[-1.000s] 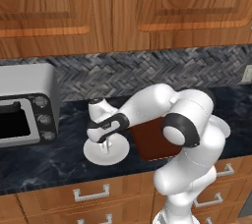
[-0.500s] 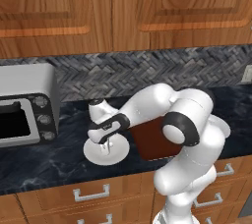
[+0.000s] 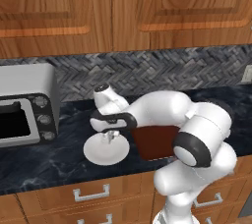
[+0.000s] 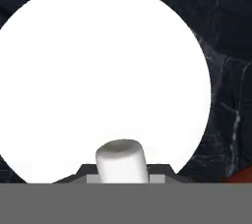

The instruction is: Move the dessert items from the plate to the tray.

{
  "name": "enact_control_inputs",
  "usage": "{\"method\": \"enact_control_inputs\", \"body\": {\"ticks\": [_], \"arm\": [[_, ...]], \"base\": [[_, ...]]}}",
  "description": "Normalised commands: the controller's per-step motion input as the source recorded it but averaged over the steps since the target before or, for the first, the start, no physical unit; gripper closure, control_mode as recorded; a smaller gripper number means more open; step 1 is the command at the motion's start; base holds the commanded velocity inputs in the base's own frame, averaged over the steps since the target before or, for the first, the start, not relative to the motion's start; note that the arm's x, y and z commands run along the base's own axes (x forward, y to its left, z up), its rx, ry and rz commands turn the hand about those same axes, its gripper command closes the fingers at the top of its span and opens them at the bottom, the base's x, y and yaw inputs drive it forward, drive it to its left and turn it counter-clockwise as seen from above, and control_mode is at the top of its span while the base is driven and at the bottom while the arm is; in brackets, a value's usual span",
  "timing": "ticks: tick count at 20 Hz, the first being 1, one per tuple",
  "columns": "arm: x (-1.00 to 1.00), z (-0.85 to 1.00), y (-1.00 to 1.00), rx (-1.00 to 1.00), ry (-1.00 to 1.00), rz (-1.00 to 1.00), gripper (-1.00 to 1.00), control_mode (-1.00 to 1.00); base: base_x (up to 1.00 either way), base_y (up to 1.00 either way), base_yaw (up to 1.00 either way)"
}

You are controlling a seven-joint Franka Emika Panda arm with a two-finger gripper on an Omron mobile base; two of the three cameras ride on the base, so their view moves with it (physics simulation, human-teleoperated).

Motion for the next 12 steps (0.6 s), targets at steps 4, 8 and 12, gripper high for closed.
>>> {"method": "enact_control_inputs", "body": {"ticks": [4, 8, 12], "arm": [[-0.01, 0.24, -0.98, 0.0, 0.03, -0.55, 1.0, -1.0], [-0.05, 0.2, -1.0, 0.0, 0.02, -0.56, 1.0, -1.0], [0.35, 0.04, -0.97, -0.01, 0.03, -0.47, 1.0, -1.0]], "base": [[0.0, 0.0, 0.0], [0.0, 0.0, 0.0], [0.0, 0.0, 0.0]]}}
